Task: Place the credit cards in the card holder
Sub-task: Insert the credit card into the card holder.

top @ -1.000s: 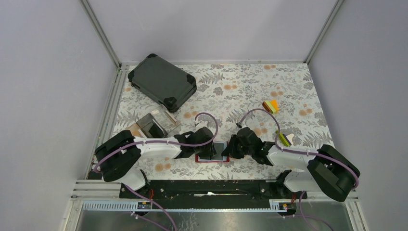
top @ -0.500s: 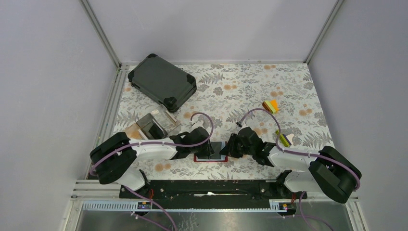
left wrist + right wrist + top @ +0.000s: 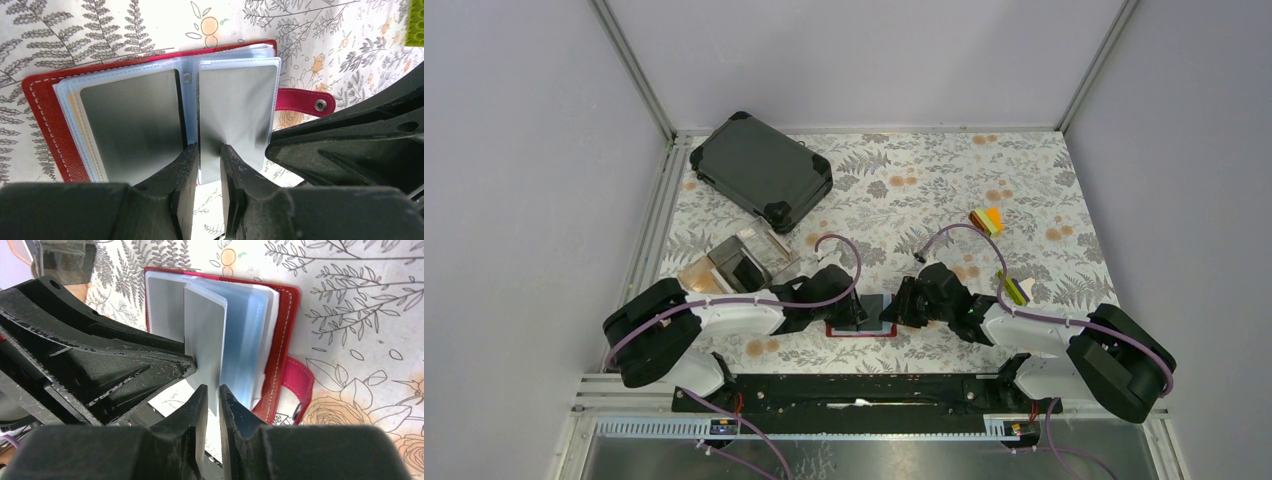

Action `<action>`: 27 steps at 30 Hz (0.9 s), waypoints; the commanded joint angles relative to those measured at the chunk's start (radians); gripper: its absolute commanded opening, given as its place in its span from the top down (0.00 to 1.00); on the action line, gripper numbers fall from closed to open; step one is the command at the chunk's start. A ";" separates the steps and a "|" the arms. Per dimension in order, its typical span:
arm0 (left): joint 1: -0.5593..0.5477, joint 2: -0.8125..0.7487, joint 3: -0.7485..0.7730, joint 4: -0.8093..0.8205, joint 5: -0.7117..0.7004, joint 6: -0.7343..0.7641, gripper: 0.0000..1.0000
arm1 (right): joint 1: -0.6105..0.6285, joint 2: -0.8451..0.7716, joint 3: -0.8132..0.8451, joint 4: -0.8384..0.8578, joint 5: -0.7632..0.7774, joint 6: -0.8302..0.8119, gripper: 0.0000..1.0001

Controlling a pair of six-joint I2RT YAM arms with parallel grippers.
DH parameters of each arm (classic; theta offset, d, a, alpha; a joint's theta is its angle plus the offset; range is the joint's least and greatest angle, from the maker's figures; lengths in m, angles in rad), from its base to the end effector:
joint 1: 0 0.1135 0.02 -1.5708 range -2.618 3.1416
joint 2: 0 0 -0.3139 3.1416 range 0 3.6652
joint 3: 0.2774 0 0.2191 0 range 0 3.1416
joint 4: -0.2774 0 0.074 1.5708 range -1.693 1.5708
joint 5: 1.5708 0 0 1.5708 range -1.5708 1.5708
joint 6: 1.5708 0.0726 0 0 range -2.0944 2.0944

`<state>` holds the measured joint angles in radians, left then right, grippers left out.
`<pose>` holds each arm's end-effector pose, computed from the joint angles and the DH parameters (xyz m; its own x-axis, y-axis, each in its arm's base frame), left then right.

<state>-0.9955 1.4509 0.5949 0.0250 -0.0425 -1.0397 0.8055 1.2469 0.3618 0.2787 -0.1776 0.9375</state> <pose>0.1466 -0.2204 0.1971 -0.9129 -0.1756 -0.3685 0.0702 0.8218 -0.5654 0.1428 0.1672 0.2031 -0.8869 0.2220 -0.4051 -0.1613 0.6729 0.7219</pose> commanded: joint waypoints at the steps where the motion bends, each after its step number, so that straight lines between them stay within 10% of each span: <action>1: 0.018 -0.044 -0.025 0.104 0.038 0.002 0.76 | 0.017 -0.037 0.078 0.058 -0.020 -0.019 0.79; 27: 0.057 -0.138 -0.084 0.113 0.077 0.017 0.55 | 0.026 0.050 0.165 0.041 -0.022 -0.061 0.81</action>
<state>-0.9466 1.3716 0.5266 0.1226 0.0357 -1.0428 0.8188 1.2583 0.4927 0.2893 -0.1833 0.9016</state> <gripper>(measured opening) 0.421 0.187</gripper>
